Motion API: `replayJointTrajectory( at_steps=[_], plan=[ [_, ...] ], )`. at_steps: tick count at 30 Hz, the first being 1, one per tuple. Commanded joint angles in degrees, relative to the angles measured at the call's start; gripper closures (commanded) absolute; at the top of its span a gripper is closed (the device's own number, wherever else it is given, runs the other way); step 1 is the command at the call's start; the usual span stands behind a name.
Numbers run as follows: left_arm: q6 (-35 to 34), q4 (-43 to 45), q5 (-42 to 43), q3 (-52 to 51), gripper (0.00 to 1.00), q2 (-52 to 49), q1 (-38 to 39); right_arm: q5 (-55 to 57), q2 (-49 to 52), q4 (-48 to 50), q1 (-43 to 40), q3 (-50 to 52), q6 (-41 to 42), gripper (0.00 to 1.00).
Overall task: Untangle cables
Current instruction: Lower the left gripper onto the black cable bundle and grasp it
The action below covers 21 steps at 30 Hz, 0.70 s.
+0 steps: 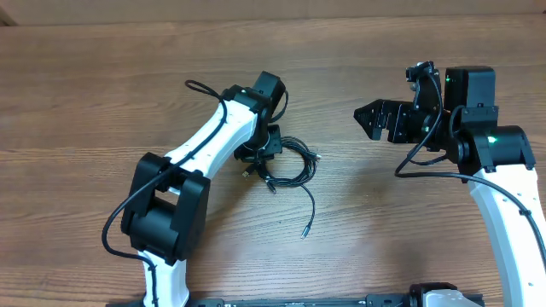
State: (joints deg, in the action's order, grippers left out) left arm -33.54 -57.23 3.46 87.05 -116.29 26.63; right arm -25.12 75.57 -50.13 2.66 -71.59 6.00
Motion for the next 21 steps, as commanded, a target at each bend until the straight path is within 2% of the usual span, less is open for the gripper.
replayJointTrajectory(
  at_steps=[1,7,14,18,21],
  plan=[
    [-2.5,0.2,-2.9,0.8,0.79,-1.7,0.4,-0.3,0.0,0.0,-0.1,-1.3,0.2,0.04],
    [-2.2,0.8,-2.3,0.8,0.76,-3.5,0.4,-0.3,0.0,0.1,-0.1,-1.3,0.2,0.04],
    [1.8,1.9,1.1,0.8,0.79,-5.1,0.3,-0.3,0.0,0.0,-0.1,-1.3,0.2,0.04],
    [2.2,1.6,1.5,0.8,0.74,-5.5,0.3,-0.3,0.0,-0.1,-0.1,-1.3,0.2,0.04],
    [5.4,0.3,5.1,0.8,0.71,-7.1,0.3,-0.3,0.0,-0.4,-0.1,-1.3,0.2,0.04]
  ],
)
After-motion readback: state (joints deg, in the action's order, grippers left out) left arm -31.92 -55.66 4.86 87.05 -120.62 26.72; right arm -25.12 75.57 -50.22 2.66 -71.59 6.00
